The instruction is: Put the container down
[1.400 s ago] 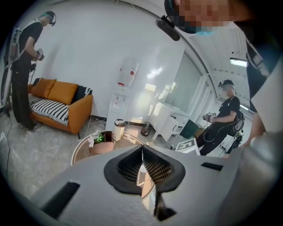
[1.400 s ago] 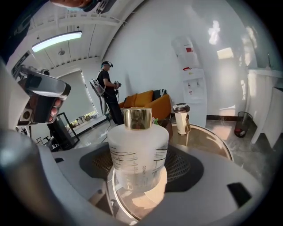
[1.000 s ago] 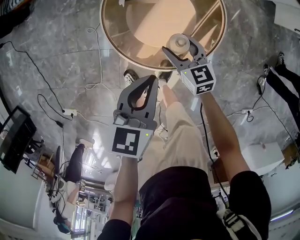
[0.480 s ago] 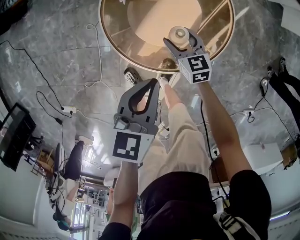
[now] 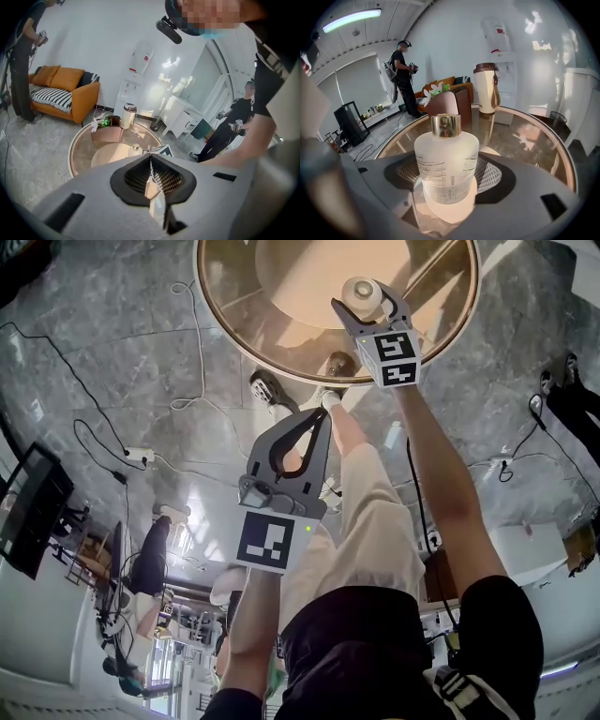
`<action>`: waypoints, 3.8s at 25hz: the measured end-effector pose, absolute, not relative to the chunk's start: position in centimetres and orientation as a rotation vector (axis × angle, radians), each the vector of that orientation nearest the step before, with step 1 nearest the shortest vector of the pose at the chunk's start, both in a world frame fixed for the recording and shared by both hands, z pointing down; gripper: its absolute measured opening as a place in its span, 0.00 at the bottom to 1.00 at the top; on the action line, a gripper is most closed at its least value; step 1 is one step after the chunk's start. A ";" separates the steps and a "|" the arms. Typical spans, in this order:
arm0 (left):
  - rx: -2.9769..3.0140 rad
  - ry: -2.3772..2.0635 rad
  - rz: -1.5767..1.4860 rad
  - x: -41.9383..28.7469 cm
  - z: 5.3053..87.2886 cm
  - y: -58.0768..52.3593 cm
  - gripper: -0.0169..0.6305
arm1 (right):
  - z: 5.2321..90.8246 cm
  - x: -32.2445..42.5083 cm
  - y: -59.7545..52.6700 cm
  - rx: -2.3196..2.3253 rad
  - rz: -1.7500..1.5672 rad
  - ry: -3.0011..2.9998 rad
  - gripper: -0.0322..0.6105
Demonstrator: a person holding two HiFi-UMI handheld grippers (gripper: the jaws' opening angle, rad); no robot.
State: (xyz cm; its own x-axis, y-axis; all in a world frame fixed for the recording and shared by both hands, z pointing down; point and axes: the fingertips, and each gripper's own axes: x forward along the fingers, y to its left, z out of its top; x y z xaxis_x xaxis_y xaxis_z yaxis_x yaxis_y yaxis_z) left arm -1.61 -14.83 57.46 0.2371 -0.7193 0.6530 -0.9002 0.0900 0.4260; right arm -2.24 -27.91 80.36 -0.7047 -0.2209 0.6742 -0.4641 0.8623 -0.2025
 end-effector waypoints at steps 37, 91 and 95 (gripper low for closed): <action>1.718 -1.463 0.290 0.3 58.1 -14.3 0.06 | 82.3 -1.4 -27.6 0.541 0.394 -2.315 0.57; 2.157 -1.429 0.257 -6.5 39.5 0.8 0.06 | 47.5 0.3 -11.4 0.989 0.314 -2.408 0.34; 2.183 -1.419 0.201 -6.7 37.4 2.2 0.06 | 43.9 -0.2 -9.2 1.009 0.275 -2.430 0.30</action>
